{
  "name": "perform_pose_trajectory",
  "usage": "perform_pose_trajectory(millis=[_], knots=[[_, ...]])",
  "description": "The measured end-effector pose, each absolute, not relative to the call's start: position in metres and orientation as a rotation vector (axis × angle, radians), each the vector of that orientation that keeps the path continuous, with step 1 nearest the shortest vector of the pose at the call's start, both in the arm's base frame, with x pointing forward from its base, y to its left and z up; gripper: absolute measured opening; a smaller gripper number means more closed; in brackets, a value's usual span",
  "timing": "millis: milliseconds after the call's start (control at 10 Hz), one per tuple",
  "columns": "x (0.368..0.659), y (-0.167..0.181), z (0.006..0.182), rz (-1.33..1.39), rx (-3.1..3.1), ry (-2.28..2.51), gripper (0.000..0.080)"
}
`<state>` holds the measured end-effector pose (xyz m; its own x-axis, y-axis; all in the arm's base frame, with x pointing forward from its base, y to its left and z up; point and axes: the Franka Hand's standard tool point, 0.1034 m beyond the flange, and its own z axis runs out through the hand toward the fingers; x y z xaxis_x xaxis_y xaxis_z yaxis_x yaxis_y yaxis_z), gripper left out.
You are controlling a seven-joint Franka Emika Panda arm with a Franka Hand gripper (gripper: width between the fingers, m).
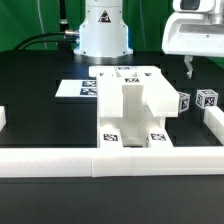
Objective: Assemble chair
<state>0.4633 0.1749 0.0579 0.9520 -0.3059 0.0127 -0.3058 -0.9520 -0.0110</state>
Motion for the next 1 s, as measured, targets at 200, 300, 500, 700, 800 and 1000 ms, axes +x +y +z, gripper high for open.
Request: perform_pose_trajectory(millis=[200,300,500,700,800,1000], knots=[[0.46,0.176,0.052,-0.04,-3.096,0.475,0.0649],[0.454,0.18,0.044,-0.034,-3.104,0.458,0.0649],[0.449,0.187,0.036,-0.034,-3.112,0.437,0.0649],[0.444,0.189,0.028,-0.031,-3.122,0.419,0.0649],[0.443,0.188,0.025,-0.032,-3.123,0.417,0.0649],[0.439,0.188,0.02,-0.032,-3.127,0.412,0.0649]])
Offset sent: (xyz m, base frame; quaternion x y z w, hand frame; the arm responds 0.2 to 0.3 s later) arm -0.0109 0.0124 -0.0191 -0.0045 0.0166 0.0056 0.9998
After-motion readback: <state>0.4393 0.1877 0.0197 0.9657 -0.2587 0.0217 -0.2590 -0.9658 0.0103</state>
